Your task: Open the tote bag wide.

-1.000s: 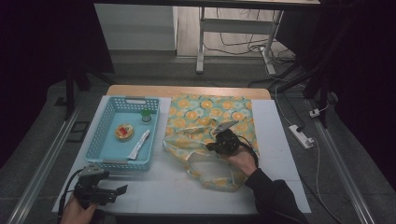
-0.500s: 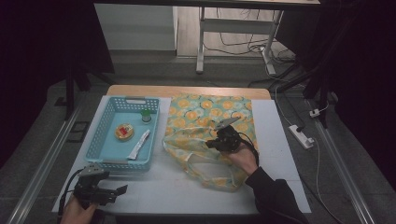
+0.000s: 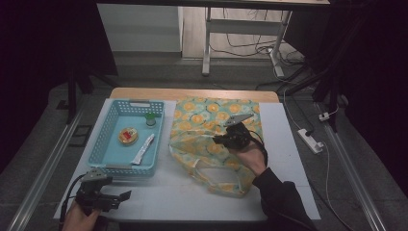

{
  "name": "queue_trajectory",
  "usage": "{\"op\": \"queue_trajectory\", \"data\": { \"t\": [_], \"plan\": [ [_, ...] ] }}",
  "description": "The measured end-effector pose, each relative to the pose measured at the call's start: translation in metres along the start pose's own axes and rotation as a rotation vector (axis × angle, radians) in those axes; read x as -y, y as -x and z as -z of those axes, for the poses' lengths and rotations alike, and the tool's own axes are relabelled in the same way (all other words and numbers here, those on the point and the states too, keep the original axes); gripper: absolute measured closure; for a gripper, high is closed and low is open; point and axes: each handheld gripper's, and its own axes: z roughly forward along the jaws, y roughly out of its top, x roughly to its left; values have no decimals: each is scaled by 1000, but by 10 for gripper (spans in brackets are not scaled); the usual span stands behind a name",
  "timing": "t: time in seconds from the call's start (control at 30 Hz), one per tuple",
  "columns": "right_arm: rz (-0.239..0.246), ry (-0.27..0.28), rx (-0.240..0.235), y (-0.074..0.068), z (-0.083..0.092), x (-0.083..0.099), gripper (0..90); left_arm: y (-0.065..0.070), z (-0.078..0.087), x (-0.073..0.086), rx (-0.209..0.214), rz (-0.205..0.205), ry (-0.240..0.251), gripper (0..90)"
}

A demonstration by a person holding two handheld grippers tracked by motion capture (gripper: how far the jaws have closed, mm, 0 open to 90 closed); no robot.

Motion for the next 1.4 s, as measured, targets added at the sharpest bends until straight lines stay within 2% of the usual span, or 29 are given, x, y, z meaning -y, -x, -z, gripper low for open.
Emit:
{"op": "queue_trajectory", "data": {
  "t": [0.43,1.03,1.4],
  "plan": [
    [-24,51,15,3,12,-14,900,0,0,0,1,3,-1,30],
    [-29,89,52,7,25,-19,900,0,0,0,0,1,-2,30],
    [-27,102,52,7,29,-19,900,0,0,0,-2,1,1,27]
  ]
}}
